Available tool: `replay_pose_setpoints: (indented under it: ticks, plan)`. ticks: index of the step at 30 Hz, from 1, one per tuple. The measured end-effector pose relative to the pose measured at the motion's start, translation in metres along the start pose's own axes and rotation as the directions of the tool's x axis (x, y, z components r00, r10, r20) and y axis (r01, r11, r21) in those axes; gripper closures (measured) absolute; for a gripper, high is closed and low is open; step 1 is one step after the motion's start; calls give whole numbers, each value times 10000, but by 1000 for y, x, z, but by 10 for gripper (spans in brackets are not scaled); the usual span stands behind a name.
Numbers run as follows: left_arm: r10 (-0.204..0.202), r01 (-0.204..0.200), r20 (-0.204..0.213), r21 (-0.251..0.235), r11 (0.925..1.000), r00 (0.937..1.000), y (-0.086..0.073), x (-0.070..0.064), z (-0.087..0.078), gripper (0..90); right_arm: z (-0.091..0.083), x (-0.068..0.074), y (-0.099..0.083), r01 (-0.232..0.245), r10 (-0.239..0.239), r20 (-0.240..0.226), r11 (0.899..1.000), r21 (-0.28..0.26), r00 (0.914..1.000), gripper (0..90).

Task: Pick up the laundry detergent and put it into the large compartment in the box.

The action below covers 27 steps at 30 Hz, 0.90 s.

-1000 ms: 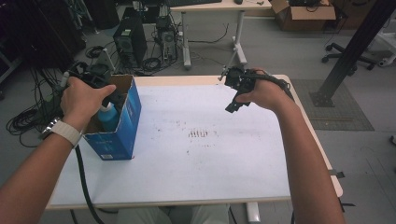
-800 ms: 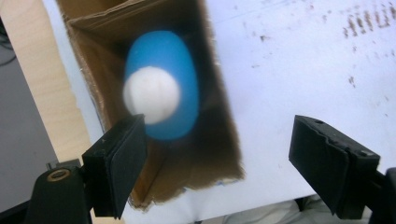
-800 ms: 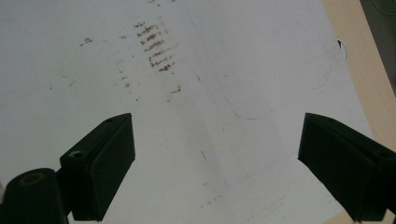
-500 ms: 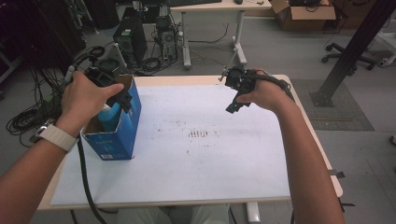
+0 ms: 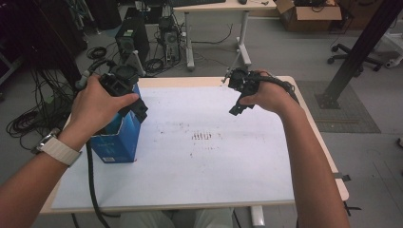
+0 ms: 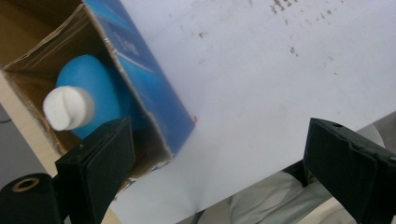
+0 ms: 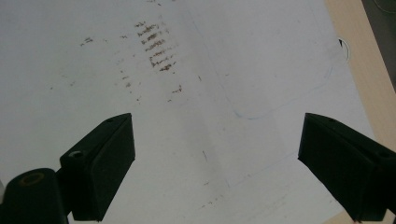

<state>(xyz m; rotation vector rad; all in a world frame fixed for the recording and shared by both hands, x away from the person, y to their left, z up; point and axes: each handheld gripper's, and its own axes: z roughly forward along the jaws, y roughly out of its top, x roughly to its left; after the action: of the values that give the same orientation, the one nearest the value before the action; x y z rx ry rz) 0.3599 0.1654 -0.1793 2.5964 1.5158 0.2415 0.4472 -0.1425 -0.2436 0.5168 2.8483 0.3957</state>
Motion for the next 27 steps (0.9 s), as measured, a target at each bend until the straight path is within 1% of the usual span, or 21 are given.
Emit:
replay_pose_setpoints:
  ticks: [1, 2, 4, 5, 7, 10, 13, 16, 17, 18, 20, 22, 27]
  plan:
    - [130, -130, 26, -11, 9999, 9999, 0, -5, 0, 92, 0, 0, 0, 33, -33, 8, 10000, 17, 10000, 107]
    - [130, -130, 26, -11, 9999, 9999, 0, -5, 0, 92, 0, 0, 0, 26, -26, 6, 10000, 26, 10000, 107]
    - [311, -311, 57, -9, 9995, 9995, 1, -10, 0, 93, 0, 0, 0, 24, -24, -9, 10000, 30, 10000, 107]
    - [454, -454, 88, -39, 9990, 9989, 1, -16, 0, 92, 0, 0, 0, 28, -28, -10, 10000, 17, 10000, 107]
    - [521, -520, 100, -48, 9986, 9986, 2, -18, 0, 92, 0, 0, 0, -15, 15, -7, 10000, 6, 10000, 107]
    - [854, -853, 206, -36, 9963, 9961, 2, -26, 1, 92, 1, -1, 0, -4, 4, -9, 10000, 31, 10000, 107]
    - [937, -936, 284, -46, 9956, 9952, 2, -29, 2, 92, 1, 0, 0, -32, 32, -3, 10000, 60, 10000, 105]
    - [1127, -1126, 368, -35, 9936, 9930, 3, -32, 4, 92, 0, 0, 0, -47, 47, -1, 10000, 46, 10000, 104]
    - [1224, -1221, 426, -111, 9925, 9916, 3, -35, 5, 92, 0, 0, -1, -52, 52, -5, 10000, 26, 10000, 102]
    - [1224, -1221, 426, -111, 9925, 9916, 3, -35, 5, 92, 0, 0, -1, -48, 48, -2, 10000, 57, 10000, 102]
    - [1403, -1394, 542, -201, 9900, 9886, 3, -37, 6, 91, 0, 0, -1, -39, 39, -11, 10000, 56, 10000, 102]
    - [1535, -1524, 569, -221, 9881, 9865, 3, -39, 7, 91, 0, -1, -1, -56, 56, -9, 10000, 42, 10000, 102]
    - [1661, -1646, 661, -277, 9860, 9839, 4, -42, 11, 91, 1, -1, -1, -66, 66, -2, 10000, 41, 10000, 100]
